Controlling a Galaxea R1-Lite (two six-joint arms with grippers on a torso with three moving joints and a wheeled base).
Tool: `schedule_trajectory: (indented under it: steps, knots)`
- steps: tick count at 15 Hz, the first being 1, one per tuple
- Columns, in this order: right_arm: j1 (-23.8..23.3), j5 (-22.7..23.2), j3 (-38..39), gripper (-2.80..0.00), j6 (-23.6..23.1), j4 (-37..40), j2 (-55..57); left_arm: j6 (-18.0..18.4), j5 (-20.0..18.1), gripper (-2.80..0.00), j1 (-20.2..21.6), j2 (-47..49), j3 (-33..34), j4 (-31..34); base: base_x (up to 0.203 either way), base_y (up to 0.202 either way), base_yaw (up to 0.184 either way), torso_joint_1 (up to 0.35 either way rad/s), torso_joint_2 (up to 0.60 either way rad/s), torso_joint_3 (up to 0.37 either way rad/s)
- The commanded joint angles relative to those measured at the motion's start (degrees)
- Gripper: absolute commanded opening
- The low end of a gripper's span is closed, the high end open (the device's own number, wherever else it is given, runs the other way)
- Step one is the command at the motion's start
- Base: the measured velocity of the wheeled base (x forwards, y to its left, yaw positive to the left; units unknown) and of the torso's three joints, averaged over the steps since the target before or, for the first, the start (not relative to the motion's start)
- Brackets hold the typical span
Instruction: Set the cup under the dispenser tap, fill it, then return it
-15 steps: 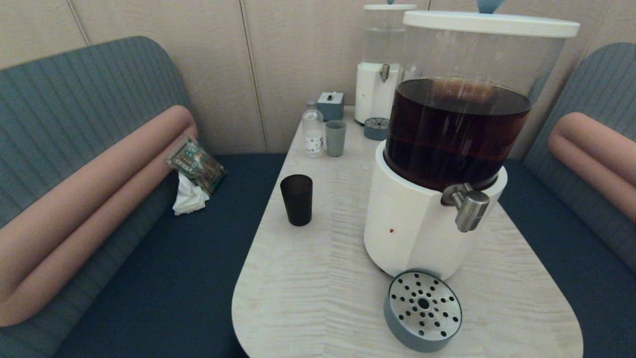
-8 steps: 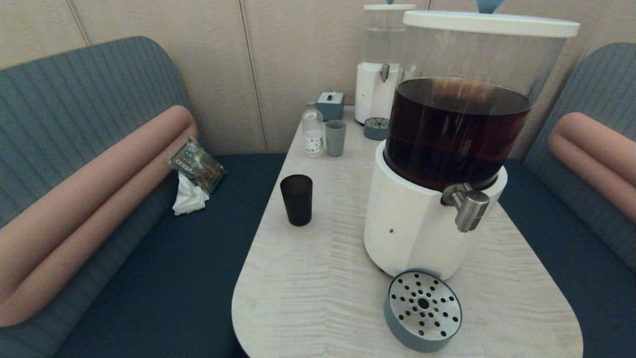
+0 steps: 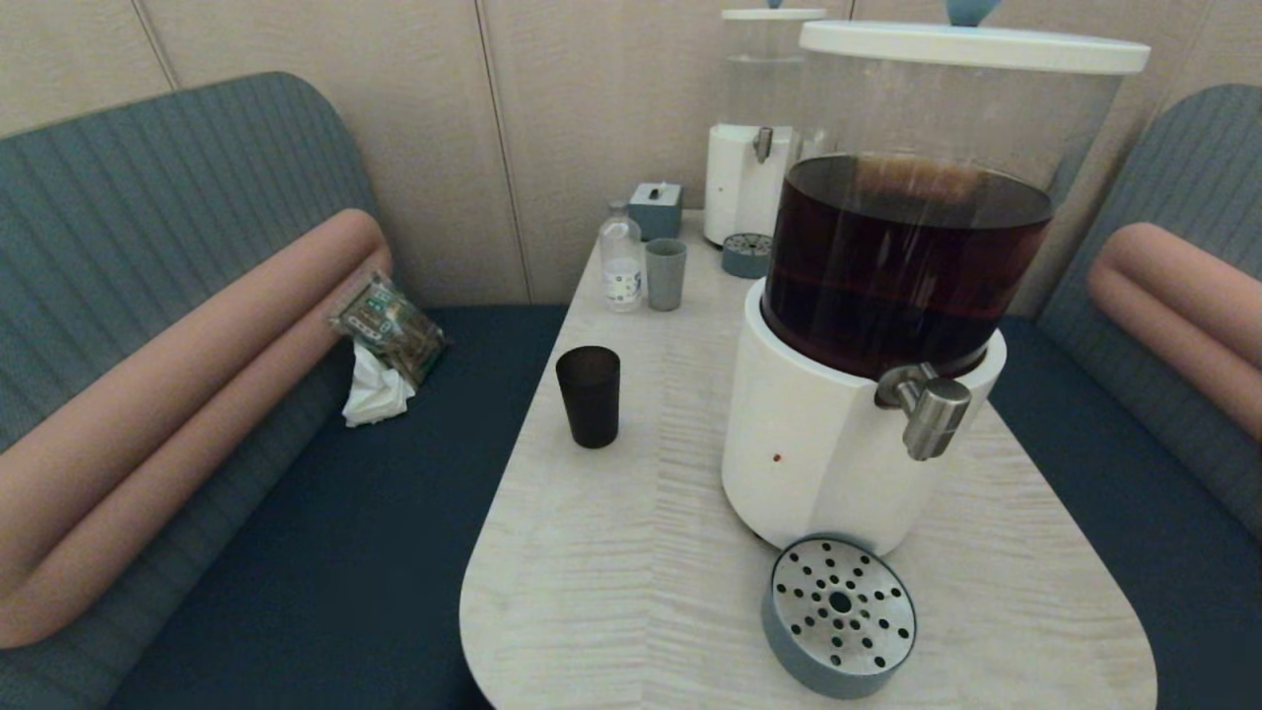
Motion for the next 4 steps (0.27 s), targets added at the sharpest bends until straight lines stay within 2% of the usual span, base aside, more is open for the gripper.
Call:
schedule_trajectory:
  steps: [1,4]
  knots:
    - [0.05,0.01,0.08,-2.8,0.12,-0.13,-0.02,0.03,-0.05,-2.8,0.01,0.16,0.09,-0.01,0.0,0.0,0.0,0.0,0.0,0.0]
    - [-0.02,0.01,0.34,-2.8,0.03,-1.08,0.06,0.03,-0.05,-2.8,0.01,0.16,0.09,0.05,0.0,0.0,0.0,0.0,0.0,0.0]
